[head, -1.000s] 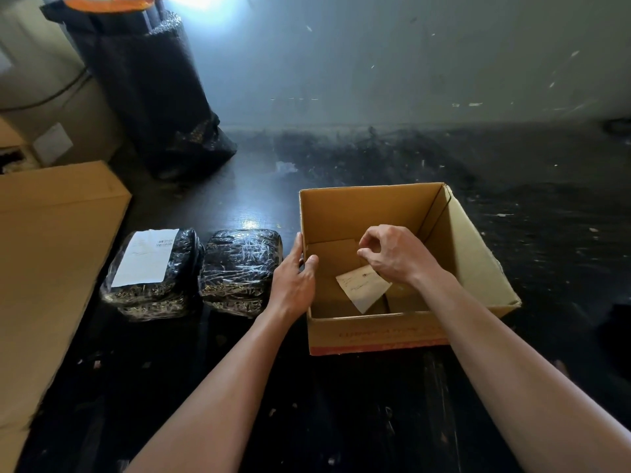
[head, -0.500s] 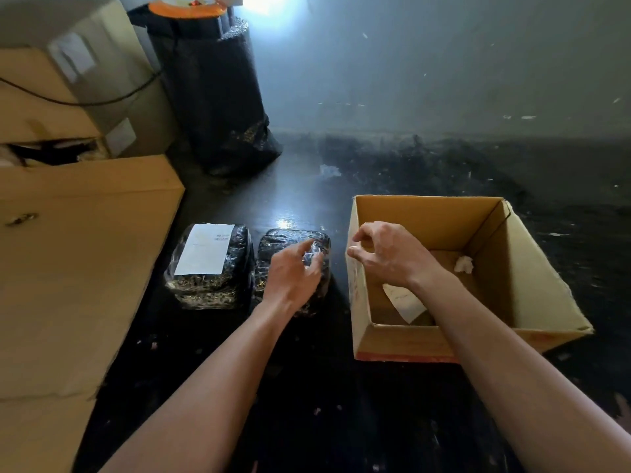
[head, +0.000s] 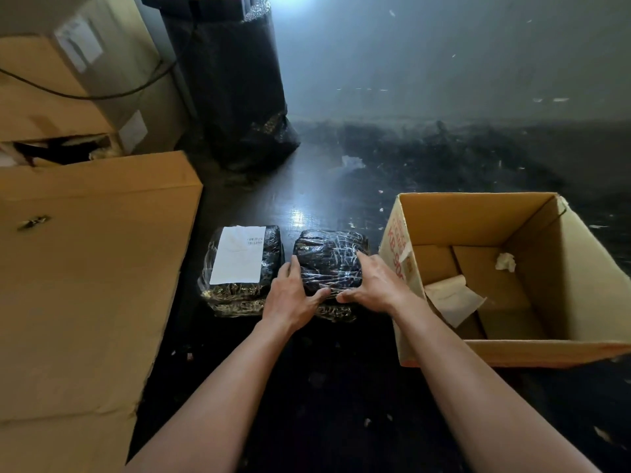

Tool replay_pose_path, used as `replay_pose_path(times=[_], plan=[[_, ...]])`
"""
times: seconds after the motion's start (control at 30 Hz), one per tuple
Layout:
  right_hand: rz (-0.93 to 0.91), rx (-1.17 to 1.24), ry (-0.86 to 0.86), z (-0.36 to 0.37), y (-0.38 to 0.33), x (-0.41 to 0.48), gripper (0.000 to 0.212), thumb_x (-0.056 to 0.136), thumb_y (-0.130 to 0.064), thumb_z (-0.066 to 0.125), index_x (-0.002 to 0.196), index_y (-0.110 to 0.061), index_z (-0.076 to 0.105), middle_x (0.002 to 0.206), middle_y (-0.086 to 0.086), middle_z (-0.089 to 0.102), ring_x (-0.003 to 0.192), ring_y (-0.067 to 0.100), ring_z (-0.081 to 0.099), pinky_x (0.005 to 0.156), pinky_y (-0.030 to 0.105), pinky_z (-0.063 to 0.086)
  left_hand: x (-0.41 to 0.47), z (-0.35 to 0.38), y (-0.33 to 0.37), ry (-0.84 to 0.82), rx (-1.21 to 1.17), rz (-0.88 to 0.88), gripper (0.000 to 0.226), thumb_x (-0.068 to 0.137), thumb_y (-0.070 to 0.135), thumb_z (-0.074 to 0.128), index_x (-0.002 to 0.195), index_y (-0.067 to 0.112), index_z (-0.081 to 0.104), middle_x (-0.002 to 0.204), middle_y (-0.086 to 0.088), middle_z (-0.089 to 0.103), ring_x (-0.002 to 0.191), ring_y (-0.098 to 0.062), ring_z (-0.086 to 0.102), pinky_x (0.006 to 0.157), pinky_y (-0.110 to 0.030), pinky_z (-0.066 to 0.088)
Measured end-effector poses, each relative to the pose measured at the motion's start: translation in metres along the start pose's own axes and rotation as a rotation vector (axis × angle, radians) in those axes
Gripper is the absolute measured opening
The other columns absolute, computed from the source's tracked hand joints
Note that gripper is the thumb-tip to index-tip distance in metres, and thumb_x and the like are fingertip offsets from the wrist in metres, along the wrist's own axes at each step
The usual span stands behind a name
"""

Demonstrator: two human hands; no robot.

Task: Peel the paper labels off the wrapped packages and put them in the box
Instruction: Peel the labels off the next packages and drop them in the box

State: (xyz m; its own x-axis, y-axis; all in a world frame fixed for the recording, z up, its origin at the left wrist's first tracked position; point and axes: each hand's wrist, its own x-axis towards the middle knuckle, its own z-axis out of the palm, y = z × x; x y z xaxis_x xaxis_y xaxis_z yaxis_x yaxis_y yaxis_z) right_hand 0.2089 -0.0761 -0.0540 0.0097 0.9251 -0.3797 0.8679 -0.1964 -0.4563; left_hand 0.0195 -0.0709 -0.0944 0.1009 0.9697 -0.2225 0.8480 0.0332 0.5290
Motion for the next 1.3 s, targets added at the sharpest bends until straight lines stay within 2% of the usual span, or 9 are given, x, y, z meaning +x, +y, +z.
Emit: replay_pose_path(times=[0.1, 0.17, 0.43, 0.7, 0.83, 1.0, 1.13, 1.23, 1.3], plan=[[0.056, 0.114, -0.014, 0.021, 0.006, 0.004, 0.128, 0.072, -0.055, 0.083, 0.160, -0.021, -0.004, 0.169, 0.006, 0.000, 0.154, 0.027, 0.007, 0.122, 0.048, 0.017, 0.005, 0.006, -0.008, -0.072, -0.114, -0.005, 0.119, 0.081, 0.063, 0.072, 0.161, 0.016, -0.002, 0.166, -0.007, 0.016, 0.149, -0.026, 0.028, 0.118, -0.042, 0.033], [0.073, 0.170, 0.007, 0.033, 0.011, 0.007, 0.128, 0.076, -0.053, 0.082, 0.159, -0.025, -0.011, 0.169, 0.003, -0.009, 0.155, 0.025, 0.002, 0.122, 0.047, 0.014, 0.008, 0.009, -0.010, -0.078, -0.168, -0.004, 0.120, 0.080, 0.056, 0.077, 0.161, 0.016, -0.002, 0.167, -0.005, 0.015, 0.150, -0.024, 0.027, 0.118, -0.037, 0.031], [0.091, 0.452, 0.070, 0.053, 0.027, 0.012, 0.132, 0.071, -0.047, 0.087, 0.157, -0.034, -0.013, 0.169, 0.004, -0.003, 0.155, 0.022, 0.004, 0.124, 0.047, 0.012, 0.016, 0.016, -0.015, -0.067, -0.414, -0.036, 0.122, 0.075, 0.036, 0.088, 0.162, 0.018, 0.004, 0.167, -0.002, 0.018, 0.151, -0.016, 0.020, 0.113, -0.023, 0.018], [0.062, 0.514, 0.142, 0.055, 0.030, 0.010, 0.126, 0.070, -0.040, 0.089, 0.160, -0.028, 0.002, 0.168, 0.000, 0.011, 0.153, 0.016, 0.014, 0.122, 0.035, 0.015, 0.013, 0.010, -0.017, -0.022, -0.507, -0.056, 0.118, 0.066, 0.025, 0.093, 0.160, 0.025, 0.021, 0.158, 0.004, 0.040, 0.145, -0.012, 0.036, 0.119, -0.035, 0.031], [0.034, 0.525, 0.168, 0.052, 0.030, 0.001, 0.124, 0.070, -0.039, 0.090, 0.160, -0.026, 0.006, 0.167, -0.002, 0.014, 0.152, 0.012, 0.014, 0.117, 0.026, 0.013, 0.004, 0.003, -0.014, -0.005, -0.523, -0.032, 0.115, 0.066, 0.022, 0.094, 0.159, 0.027, 0.026, 0.151, 0.009, 0.047, 0.132, 0.002, 0.038, 0.110, -0.021, 0.031], [-0.011, 0.509, 0.165, 0.046, 0.028, -0.019, 0.119, 0.075, -0.038, 0.086, 0.161, -0.026, 0.004, 0.167, -0.002, 0.013, 0.153, 0.014, 0.013, 0.118, 0.030, 0.012, -0.013, -0.009, -0.015, -0.025, -0.536, -0.009, 0.108, 0.070, 0.012, 0.091, 0.157, 0.026, 0.030, 0.135, 0.019, 0.050, 0.120, 0.010, 0.041, 0.094, 0.000, 0.028], [-0.042, 0.454, 0.123, 0.048, 0.023, -0.042, 0.109, 0.084, -0.039, 0.078, 0.161, -0.024, 0.003, 0.167, 0.001, 0.015, 0.152, 0.017, 0.016, 0.117, 0.029, 0.015, -0.031, -0.022, -0.020, -0.045, -0.512, 0.014, 0.109, 0.070, 0.014, 0.092, 0.158, 0.027, 0.029, 0.149, 0.010, 0.046, 0.136, -0.006, 0.041, 0.106, -0.013, 0.030], [-0.043, 0.491, 0.110, 0.052, 0.020, -0.061, 0.107, 0.084, -0.036, 0.080, 0.161, -0.023, 0.006, 0.167, 0.000, 0.017, 0.152, 0.015, 0.016, 0.115, 0.025, 0.014, -0.049, -0.026, -0.027, -0.057, -0.511, 0.013, 0.107, 0.069, 0.011, 0.092, 0.156, 0.025, 0.032, 0.133, 0.013, 0.048, 0.123, -0.001, 0.044, 0.094, -0.002, 0.033], [-0.048, 0.509, 0.095, 0.056, 0.019, -0.074, 0.109, 0.083, -0.034, 0.081, 0.161, -0.023, 0.006, 0.167, 0.000, 0.018, 0.151, 0.014, 0.016, 0.113, 0.022, 0.013, -0.062, -0.026, -0.031, -0.063, -0.512, 0.000, 0.109, 0.066, 0.011, 0.094, 0.155, 0.025, 0.032, 0.129, 0.011, 0.048, 0.124, -0.008, 0.048, 0.104, -0.019, 0.039]])
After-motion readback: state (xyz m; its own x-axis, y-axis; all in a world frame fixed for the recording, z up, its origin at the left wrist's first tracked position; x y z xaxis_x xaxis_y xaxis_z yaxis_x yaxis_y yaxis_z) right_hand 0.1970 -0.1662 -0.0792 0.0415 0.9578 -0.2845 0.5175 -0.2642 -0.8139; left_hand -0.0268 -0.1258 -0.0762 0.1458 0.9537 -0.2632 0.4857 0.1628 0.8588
